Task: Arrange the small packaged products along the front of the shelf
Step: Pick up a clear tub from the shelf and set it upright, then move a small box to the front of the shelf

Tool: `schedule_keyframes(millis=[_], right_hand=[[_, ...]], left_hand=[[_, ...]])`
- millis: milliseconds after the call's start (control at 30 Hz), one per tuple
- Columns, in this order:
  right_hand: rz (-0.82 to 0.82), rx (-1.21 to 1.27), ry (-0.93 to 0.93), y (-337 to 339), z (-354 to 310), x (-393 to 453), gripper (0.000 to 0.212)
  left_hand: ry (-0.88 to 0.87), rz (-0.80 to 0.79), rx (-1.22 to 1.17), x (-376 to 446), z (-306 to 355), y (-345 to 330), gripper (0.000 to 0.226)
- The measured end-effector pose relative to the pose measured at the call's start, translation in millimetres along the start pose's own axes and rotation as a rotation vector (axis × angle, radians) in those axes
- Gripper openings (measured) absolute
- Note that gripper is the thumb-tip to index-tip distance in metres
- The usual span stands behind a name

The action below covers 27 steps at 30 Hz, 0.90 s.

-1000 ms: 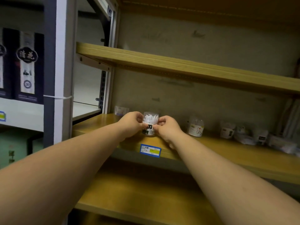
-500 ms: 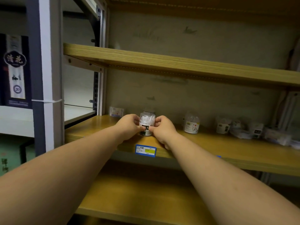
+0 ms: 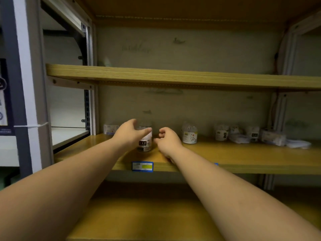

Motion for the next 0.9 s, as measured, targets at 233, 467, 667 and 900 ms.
schedule_keyframes(millis=[233, 467, 667, 900], right_hand=[[0.160, 0.131, -0.076, 56, 22, -8, 0.032], [0.215, 0.007, -0.045, 125, 64, -11, 0.038], [0.211, -0.016, -0.082, 193, 131, -2, 0.041], [0.171, -0.095, -0.065, 257, 202, 25, 0.038]], left_hand=[[-0.509, 0.038, 0.111, -27, 90, -56, 0.056], [-0.255, -0.208, -0.064, -26, 112, -145, 0.051], [-0.066, -0.261, 0.014, -20, 124, -219, 0.053], [0.009, -0.197, 0.051, -26, 152, -294, 0.051]])
Point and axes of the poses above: each hand's wrist, its own x-axis towards the middle knuckle, its own y-axis out of the back of the hand, z = x × y, the point moved 8 cm from there along x, towards the middle knuckle, and after that the axes turned 8 degrees about -x, right-handed, at the moved point
